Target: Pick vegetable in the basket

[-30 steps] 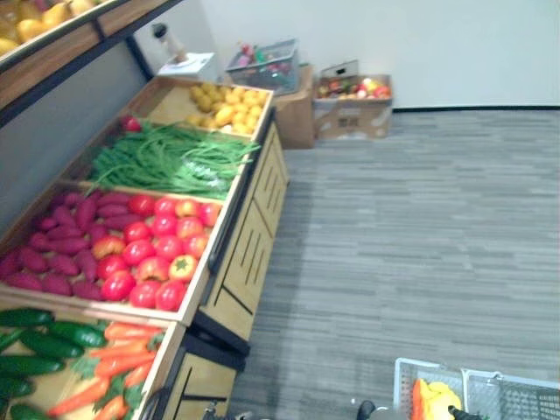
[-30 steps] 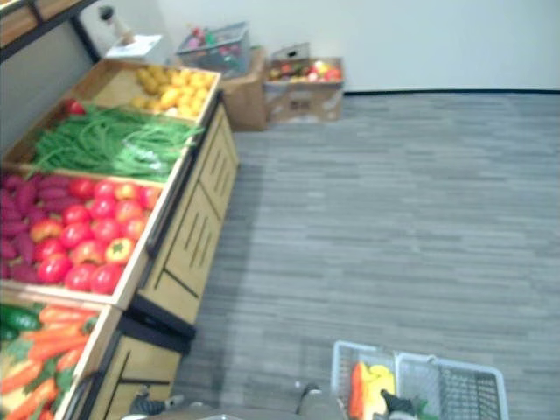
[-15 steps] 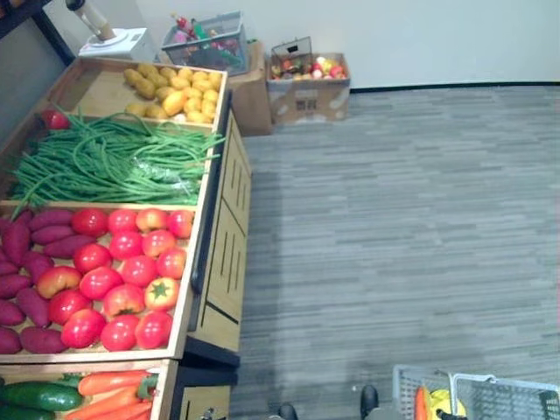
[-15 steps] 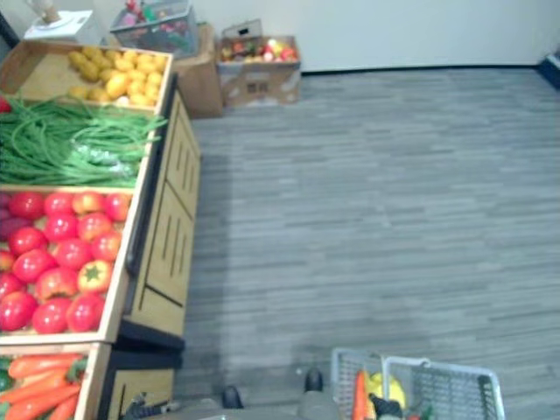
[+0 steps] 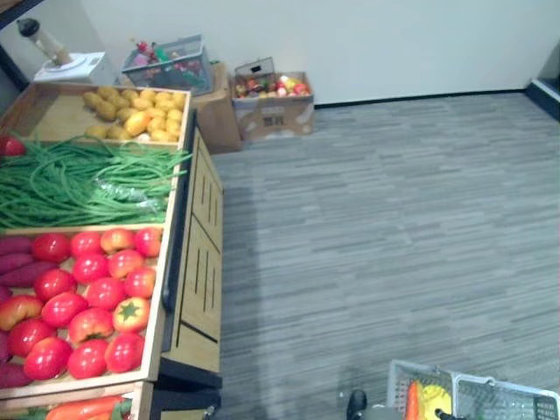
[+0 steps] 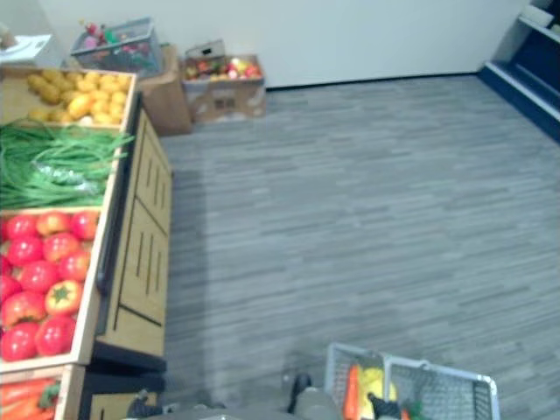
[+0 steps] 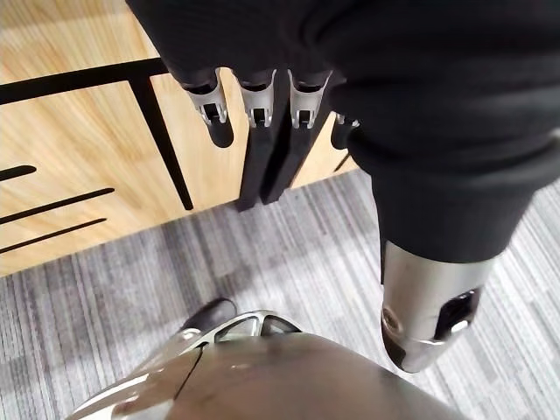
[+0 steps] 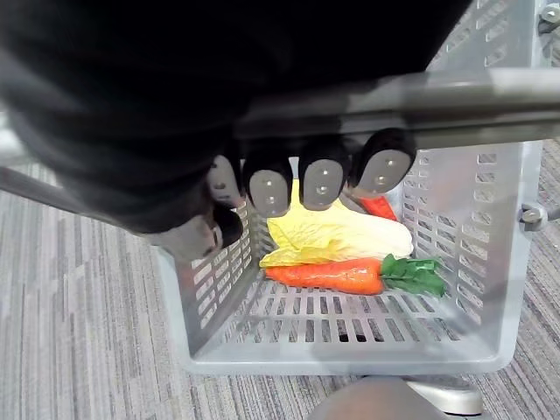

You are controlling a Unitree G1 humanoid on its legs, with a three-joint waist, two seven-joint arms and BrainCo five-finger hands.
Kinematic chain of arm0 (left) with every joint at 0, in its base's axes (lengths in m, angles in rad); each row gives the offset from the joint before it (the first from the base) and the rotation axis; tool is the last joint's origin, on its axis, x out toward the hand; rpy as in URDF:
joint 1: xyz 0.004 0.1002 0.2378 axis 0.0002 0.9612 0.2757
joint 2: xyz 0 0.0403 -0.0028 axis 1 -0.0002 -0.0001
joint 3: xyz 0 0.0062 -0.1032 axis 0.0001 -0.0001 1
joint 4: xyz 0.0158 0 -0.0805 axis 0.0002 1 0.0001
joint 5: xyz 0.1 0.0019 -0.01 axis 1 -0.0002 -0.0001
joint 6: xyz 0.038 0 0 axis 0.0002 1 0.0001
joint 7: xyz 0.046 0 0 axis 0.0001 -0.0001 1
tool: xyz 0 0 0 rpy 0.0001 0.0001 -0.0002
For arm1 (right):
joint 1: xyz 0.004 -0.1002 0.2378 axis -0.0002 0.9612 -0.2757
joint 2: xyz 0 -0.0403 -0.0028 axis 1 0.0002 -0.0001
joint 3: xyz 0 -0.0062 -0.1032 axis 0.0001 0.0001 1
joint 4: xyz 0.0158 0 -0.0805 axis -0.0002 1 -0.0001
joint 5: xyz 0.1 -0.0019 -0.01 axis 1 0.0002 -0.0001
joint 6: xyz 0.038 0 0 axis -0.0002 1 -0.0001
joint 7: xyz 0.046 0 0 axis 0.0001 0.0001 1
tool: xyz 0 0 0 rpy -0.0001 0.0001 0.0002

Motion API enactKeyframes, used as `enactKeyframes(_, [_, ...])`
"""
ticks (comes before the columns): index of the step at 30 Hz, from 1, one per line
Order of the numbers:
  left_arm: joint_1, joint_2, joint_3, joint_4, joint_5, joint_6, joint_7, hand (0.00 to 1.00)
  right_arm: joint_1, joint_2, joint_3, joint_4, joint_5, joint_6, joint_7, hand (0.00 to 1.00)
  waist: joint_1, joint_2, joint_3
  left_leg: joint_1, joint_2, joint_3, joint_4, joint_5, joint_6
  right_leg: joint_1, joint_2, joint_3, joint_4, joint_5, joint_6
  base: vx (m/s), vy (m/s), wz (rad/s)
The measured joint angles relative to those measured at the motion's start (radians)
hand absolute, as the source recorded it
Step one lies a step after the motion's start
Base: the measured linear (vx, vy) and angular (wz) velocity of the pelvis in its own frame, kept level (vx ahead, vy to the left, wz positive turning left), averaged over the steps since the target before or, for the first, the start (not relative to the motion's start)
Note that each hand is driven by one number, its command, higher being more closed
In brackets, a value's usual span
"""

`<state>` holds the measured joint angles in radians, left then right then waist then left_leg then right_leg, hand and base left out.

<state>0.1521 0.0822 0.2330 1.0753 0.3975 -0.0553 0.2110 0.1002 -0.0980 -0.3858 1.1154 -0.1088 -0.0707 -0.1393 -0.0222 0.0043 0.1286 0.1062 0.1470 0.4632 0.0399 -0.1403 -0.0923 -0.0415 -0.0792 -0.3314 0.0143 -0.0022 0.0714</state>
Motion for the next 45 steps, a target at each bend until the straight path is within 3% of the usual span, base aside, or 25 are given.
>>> enactKeyframes(3, [-0.001, -0.004, 0.002, 0.0, 0.0, 0.0, 0.0, 0.0, 0.002, 0.001, 0.004, 0.005, 0.0, 0.006, 0.014, 1.0, 0.001, 0.006, -0.008, 0.0, 0.02, 0.022, 0.025, -0.001, -0.016, 0.03, 0.031, 0.011, -0.068, 0.036, -0.015, 0.1, -0.055, -0.18])
enactKeyframes(4, [-0.001, -0.002, 0.003, -0.001, -0.002, -0.001, -0.001, 0.0, 0.001, 0.002, 0.012, 0.014, 0.0, 0.006, 0.016, 1.0, 0.002, 0.003, -0.008, -0.021, 0.041, 0.023, 0.1, -0.012, -0.03, 0.036, 0.034, 0.015, -0.072, 0.034, -0.018, 0.09, -0.048, -0.13])
enactKeyframes(9, [-0.01, -0.01, 0.008, -0.001, -0.029, -0.009, 0.0, 0.0, 0.012, -0.007, 0.043, 0.021, 0.001, -0.001, 0.015, 1.0, 0.005, 0.004, -0.005, -0.097, 0.08, -0.014, 0.33, -0.018, -0.028, 0.085, 0.019, 0.025, -0.07, 0.025, -0.039, 0.09, -0.041, -0.07])
enactKeyframes(11, [-0.009, -0.021, 0.01, -0.001, -0.055, -0.01, 0.004, 0.0, 0.011, -0.023, 0.044, 0.022, 0.008, -0.003, 0.015, 1.0, 0.005, 0.011, -0.009, -0.099, 0.03, -0.103, 0.249, -0.032, -0.021, 0.083, -0.006, 0.028, -0.063, 0.024, -0.04, 0.05, 0.079, 0.01])
enactKeyframes(12, [-0.01, -0.024, 0.01, -0.001, -0.072, -0.01, 0.005, 0.0, 0.008, -0.029, 0.042, 0.021, 0.012, -0.007, 0.015, 1.0, 0.004, 0.016, -0.008, -0.096, 0.012, -0.13, 0.173, -0.016, -0.018, 0.08, -0.016, 0.03, -0.063, 0.025, -0.037, 0.03, 0.144, -0.06])
enactKeyframes(13, [-0.008, -0.04, 0.012, 0.0, -0.094, -0.012, 0.005, 0.0, 0.009, -0.044, 0.042, 0.022, 0.016, -0.016, 0.017, 1.0, 0.003, 0.042, -0.009, -0.086, 0.013, -0.147, 0.067, 0.079, -0.02, 0.078, -0.003, 0.035, -0.071, 0.031, -0.026, 0.01, 0.12, -0.12])
enactKeyframes(14, [-0.005, -0.043, 0.018, 0.001, -0.11, -0.012, 0.004, 0.0, 0.009, -0.045, 0.042, 0.023, 0.026, -0.021, 0.016, 1.0, 0.005, 0.048, -0.01, -0.078, 0.019, -0.147, 0.057, 0.064, -0.021, 0.081, 0.004, 0.04, -0.081, 0.036, -0.02, 0.01, 0.137, -0.16])
enactKeyframes(16, [-0.005, -0.041, 0.049, 0.008, -0.166, -0.022, -0.005, 0.0, 0.008, -0.031, 0.039, 0.022, 0.033, -0.032, 0.019, 1.0, 0.003, 0.033, -0.011, -0.063, 0.005, -0.136, 0.016, 0.044, -0.015, 0.092, -0.003, 0.06, -0.125, 0.06, 0.003, 0.02, 0.124, -0.17])
enactKeyframes(20, [0.004, -0.028, 0.079, 0.038, -0.26, -0.029, -0.026, 0.0, 0.031, 0.012, 0.031, 0.023, 0.072, -0.042, 0.025, 1.0, 0.003, 0.002, -0.021, -0.043, -0.015, -0.111, -0.003, 0.035, -0.005, 0.088, -0.019, 0.073, -0.127, 0.064, 0.01, 0.02, 0.083, -0.17])
enactKeyframes(28, [-0.01, -0.029, 0.076, 0.087, -0.363, -0.033, -0.07, 0.0, 0.051, 0.021, -0.017, 0.071, 0.194, -0.042, 0.029, 1.0, -0.001, 0.018, -0.031, 0.007, -0.024, -0.089, -0.039, 0.036, -0.005, 0.103, -0.018, 0.087, -0.127, 0.068, 0.016, 0.04, 0.018, -0.1])
enactKeyframes(45, [-0.012, 0.005, -0.039, 0.118, -0.397, -0.056, -0.08, 0.0, 0.065, 0.029, -0.02, 0.091, 0.204, -0.032, 0.019, 1.0, 0.0, -0.003, -0.038, 0.039, -0.032, -0.117, -0.068, 0.062, 0.002, 0.133, -0.022, 0.059, -0.128, 0.068, 0.018, -0.04, -0.003, 0.04])
